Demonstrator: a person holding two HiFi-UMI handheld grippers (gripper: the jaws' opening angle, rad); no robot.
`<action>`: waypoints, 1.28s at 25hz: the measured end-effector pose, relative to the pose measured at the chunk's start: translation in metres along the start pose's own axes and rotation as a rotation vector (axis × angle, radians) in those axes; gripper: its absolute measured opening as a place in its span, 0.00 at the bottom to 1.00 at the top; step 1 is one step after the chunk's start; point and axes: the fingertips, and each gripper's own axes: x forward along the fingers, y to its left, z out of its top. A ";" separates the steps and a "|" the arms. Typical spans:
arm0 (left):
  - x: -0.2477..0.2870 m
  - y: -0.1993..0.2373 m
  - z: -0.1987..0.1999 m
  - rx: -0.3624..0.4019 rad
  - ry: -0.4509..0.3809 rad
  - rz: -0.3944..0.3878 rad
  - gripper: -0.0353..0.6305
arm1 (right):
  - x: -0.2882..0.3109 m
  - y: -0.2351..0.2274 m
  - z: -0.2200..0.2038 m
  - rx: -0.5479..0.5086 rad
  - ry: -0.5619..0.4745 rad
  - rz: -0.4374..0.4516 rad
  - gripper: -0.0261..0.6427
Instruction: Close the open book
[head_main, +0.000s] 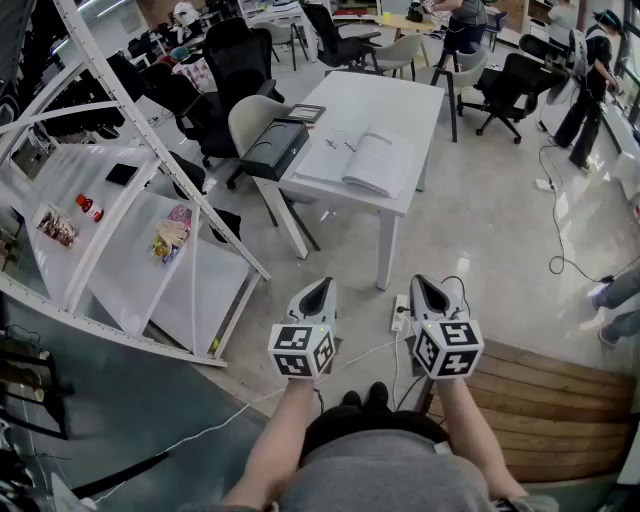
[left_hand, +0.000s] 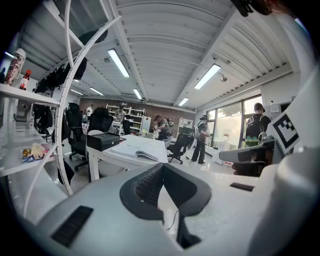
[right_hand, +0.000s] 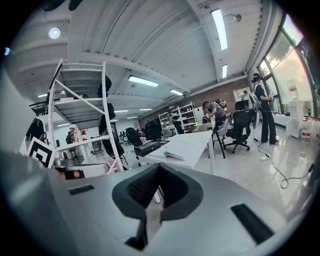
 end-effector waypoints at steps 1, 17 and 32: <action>0.001 0.001 0.000 -0.002 -0.001 0.000 0.06 | 0.001 -0.001 0.000 0.001 0.001 0.001 0.04; 0.001 0.007 -0.007 0.001 0.010 0.078 0.06 | 0.010 -0.024 -0.007 0.046 0.014 0.020 0.04; 0.006 0.022 -0.006 0.016 0.006 0.143 0.06 | 0.022 -0.028 -0.011 0.070 0.051 0.069 0.16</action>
